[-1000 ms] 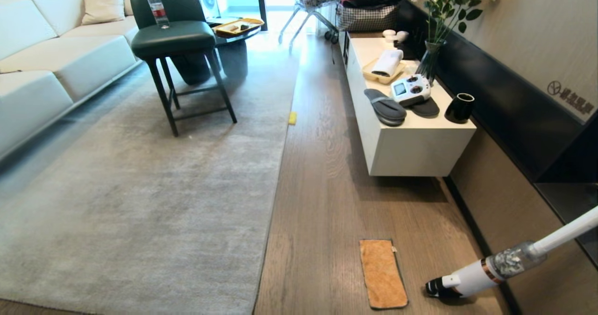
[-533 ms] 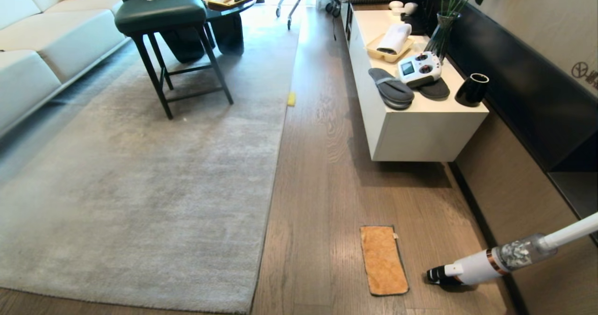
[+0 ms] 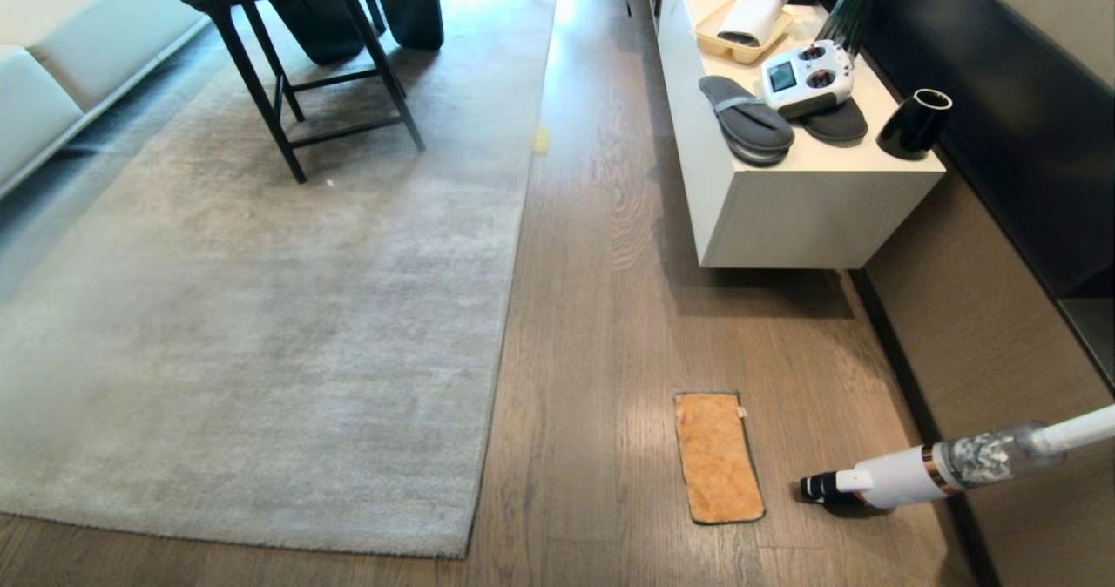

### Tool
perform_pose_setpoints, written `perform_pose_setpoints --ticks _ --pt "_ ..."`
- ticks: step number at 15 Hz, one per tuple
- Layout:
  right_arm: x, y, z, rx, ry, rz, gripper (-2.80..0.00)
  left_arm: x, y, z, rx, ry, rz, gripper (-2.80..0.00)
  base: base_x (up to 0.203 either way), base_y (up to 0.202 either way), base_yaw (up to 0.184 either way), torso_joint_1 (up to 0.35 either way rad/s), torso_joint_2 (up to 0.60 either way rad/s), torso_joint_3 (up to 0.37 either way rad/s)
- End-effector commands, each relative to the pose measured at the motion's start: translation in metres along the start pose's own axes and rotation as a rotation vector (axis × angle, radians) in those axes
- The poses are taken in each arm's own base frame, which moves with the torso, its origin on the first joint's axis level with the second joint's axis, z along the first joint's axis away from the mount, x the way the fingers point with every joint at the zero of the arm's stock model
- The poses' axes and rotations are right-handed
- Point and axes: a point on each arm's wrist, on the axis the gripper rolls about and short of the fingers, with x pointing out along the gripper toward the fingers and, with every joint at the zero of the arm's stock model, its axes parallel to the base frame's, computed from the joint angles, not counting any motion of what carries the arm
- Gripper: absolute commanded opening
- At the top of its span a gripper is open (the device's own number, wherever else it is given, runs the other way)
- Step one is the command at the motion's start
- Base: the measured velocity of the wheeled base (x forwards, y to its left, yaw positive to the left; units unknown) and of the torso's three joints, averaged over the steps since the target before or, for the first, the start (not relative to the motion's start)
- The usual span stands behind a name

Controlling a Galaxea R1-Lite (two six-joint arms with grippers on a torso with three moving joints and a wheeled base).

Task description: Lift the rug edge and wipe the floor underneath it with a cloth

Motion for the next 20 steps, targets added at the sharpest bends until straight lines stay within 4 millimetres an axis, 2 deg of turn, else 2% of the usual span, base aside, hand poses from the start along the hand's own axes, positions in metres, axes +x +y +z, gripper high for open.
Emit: perform_pose_setpoints --ticks 1,20 --pt "0.0001 0.0 0.0001 0.0 0.001 0.0 -2.8 0.0001 0.0 0.0 -0.001 0.001 0.0 -2.8 0.0 0.0 0.0 0.001 0.0 -0.185" --pt "0.0001 0.0 0.0001 0.0 0.001 0.0 -2.8 0.0001 0.0 -0.0002 -0.001 0.003 0.0 -2.8 0.0 0.0 0.0 0.002 0.0 -0.198"
